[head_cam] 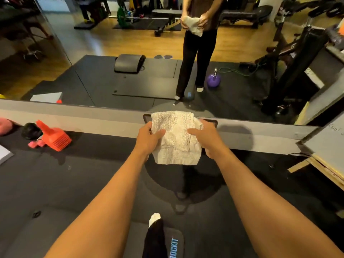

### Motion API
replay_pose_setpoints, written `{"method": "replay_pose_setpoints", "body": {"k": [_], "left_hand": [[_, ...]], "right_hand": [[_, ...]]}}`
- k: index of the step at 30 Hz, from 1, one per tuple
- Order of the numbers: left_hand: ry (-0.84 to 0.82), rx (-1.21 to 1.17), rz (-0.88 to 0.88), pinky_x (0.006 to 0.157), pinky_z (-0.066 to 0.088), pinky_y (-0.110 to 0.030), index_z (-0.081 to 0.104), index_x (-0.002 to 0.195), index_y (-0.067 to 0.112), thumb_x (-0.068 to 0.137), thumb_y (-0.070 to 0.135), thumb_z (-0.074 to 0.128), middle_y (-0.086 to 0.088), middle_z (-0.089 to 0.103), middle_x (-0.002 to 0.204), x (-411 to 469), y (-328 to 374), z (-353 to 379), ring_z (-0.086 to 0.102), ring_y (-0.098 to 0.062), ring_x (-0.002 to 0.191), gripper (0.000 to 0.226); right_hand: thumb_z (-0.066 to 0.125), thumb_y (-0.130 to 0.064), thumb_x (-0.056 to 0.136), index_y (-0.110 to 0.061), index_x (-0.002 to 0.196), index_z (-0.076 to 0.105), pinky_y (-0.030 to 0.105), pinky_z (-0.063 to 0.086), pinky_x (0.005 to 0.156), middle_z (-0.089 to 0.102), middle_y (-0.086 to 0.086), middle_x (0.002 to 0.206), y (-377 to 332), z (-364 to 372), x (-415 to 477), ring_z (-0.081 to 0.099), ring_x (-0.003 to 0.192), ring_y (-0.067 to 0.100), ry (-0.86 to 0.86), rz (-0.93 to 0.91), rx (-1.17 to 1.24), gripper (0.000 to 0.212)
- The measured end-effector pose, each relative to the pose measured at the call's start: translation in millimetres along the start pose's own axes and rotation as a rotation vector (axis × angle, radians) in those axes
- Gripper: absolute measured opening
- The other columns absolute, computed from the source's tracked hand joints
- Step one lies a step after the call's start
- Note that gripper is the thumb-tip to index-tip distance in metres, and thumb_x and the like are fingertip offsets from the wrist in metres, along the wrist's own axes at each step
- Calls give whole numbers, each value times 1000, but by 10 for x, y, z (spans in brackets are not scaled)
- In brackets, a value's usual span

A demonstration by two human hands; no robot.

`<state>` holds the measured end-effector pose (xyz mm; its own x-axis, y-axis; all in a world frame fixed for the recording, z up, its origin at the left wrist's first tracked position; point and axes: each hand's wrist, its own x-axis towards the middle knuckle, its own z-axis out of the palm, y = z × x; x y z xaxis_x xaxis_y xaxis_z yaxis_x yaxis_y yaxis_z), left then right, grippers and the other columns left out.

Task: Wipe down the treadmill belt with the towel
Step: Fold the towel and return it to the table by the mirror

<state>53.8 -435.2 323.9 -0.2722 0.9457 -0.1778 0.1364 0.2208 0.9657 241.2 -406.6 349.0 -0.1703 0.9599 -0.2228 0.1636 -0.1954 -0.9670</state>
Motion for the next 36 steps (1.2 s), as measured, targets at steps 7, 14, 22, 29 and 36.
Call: {"method": "replay_pose_setpoints", "body": {"k": [7,14,22,29,36], "left_hand": [[-140,67,-104,86,57,-42,58,115,17,93,15,62,-4,66,111,1712,-519,17,66,-23,100,23],[-195,158,-238,76,56,-33,56,117,12,87,5,55,-3,63,107,2989,-913,130,63,-20,94,31],[-191,184,-305,72,55,-32,58,117,7,86,-1,54,-2,62,101,4537,-1763,666,60,-20,93,33],[-183,338,-216,71,52,-27,61,89,14,76,0,70,1,63,85,5565,-2626,1016,61,-14,79,21],[-474,862,104,89,50,-39,65,118,21,81,4,56,-3,44,122,5438,-3164,832,57,-26,99,42]], "right_hand": [[65,-11,84,-28,106,60,26,50,69,64,-6,101,365,345,1481,61,94,12,164,130,-45,28],[67,-7,81,-26,89,62,37,55,79,64,-3,92,844,538,2751,61,90,17,219,300,-80,22],[67,-16,84,-23,96,68,43,57,83,69,0,95,1857,435,4419,64,92,20,275,342,-143,14],[63,-10,84,-21,100,70,32,55,83,70,-2,94,2739,410,5391,65,91,17,351,249,-228,20],[43,-7,94,-24,127,61,48,22,114,43,0,148,3213,334,5283,35,138,23,-5,250,-806,42]]}}
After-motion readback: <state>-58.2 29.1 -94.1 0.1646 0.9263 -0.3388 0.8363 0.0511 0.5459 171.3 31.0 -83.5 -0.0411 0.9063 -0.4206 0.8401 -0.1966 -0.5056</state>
